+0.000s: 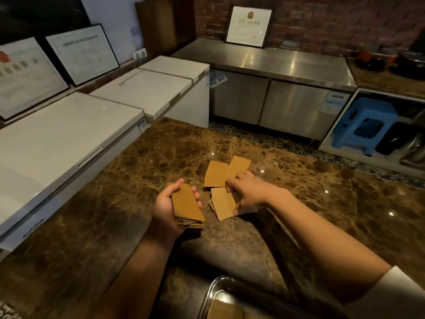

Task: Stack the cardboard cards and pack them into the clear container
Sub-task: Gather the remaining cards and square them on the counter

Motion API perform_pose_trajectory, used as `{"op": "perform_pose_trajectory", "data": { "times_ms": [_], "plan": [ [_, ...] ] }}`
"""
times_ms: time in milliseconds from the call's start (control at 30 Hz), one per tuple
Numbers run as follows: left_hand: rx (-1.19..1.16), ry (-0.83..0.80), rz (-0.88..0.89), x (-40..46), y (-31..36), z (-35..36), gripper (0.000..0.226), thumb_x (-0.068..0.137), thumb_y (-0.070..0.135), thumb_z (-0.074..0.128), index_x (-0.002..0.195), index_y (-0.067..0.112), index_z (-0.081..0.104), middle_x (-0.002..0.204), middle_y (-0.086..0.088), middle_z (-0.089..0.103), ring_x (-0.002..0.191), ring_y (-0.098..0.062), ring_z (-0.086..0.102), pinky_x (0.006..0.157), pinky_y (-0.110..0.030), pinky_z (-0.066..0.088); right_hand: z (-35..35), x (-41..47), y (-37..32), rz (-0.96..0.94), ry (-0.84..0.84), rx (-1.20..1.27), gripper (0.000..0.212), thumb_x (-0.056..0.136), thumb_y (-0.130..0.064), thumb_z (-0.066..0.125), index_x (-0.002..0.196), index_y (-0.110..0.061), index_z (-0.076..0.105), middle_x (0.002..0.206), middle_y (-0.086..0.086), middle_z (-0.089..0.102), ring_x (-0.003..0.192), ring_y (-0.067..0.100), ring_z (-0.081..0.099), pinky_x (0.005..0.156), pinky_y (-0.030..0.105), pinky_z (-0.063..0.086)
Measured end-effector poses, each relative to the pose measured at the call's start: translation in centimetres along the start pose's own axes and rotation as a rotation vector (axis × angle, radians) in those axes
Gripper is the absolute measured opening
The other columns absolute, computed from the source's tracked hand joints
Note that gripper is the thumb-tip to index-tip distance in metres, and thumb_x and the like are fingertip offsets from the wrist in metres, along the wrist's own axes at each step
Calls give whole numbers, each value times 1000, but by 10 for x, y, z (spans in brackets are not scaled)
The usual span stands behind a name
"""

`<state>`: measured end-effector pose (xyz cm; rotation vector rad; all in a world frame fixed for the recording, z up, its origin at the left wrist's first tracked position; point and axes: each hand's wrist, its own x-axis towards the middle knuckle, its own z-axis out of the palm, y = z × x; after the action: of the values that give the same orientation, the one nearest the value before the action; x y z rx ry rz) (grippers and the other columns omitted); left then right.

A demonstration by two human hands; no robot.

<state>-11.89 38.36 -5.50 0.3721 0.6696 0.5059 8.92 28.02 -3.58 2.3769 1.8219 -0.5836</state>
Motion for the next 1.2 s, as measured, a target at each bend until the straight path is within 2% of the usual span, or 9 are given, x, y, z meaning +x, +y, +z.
{"op": "perform_pose_trajectory", "data": {
  "times_ms": [200,333,433,533,633,767,867,1000,1200],
  "plan": [
    [2,33,11,-5,-4,10,25,99,25,52,123,18,53,92,-15,61,73,-28,59,66,-39,48,6,-43,16,180,192,311,53,73,-33,86,119,-26,61,114,-5,65,108,18,61,77,26,46],
    [40,0,-38,-18,-12,26,23,98,29,54,96,8,62,85,-13,61,70,-25,60,66,-37,50,5,-77,20,302,247,533,29,84,-34,79,108,-24,65,100,-7,66,92,13,62,73,28,49],
    [58,-74,4,-32,-14,41,25,99,29,55,94,11,71,88,-14,64,71,-25,62,67,-39,50,-7,-111,11,386,319,1070,19,92,-28,71,110,-25,65,105,-3,71,95,14,66,73,28,48],
    [77,-257,36,-47,-12,58,27,94,26,56,121,23,62,96,-17,72,76,-27,67,66,-41,56,-22,-146,-5,394,393,1649,22,92,-19,70,113,-21,67,102,5,80,89,21,77,67,35,59],
    [134,-391,25,-63,-14,77,40,91,29,57,130,24,54,91,-17,76,73,-29,69,63,-42,59,-32,-173,-25,291,457,1878,29,89,-16,71,117,-20,66,101,8,79,92,25,77,68,41,63],
    [169,-471,2,-81,-20,98,52,82,34,67,131,22,58,98,-19,75,76,-30,69,63,-43,58,-38,-204,-44,149,774,1661,34,78,-30,76,111,-29,69,102,1,79,93,20,76,77,40,62],
    [204,-525,12,-89,-23,107,53,74,38,76,123,22,69,107,-18,73,82,-32,70,66,-42,58,-36,-229,-44,-192,1146,878,17,88,-25,71,103,-31,76,111,-3,77,111,24,69,95,34,53],
    [453,-575,-3,-100,-34,117,50,74,48,72,123,35,71,111,-7,77,98,-30,75,74,-44,61,-25,-238,-34,-400,1103,73,40,89,-8,61,122,-29,70,134,-1,54,130,28,43,105,39,42],
    [626,-698,9,-111,-39,126,54,72,25,70,121,47,68,114,-8,73,87,-27,75,64,-43,61,-18,-246,-35,-274,1003,-33,54,92,-8,48,138,-34,57,127,-2,50,118,21,50,95,35,49]
  ]
}}
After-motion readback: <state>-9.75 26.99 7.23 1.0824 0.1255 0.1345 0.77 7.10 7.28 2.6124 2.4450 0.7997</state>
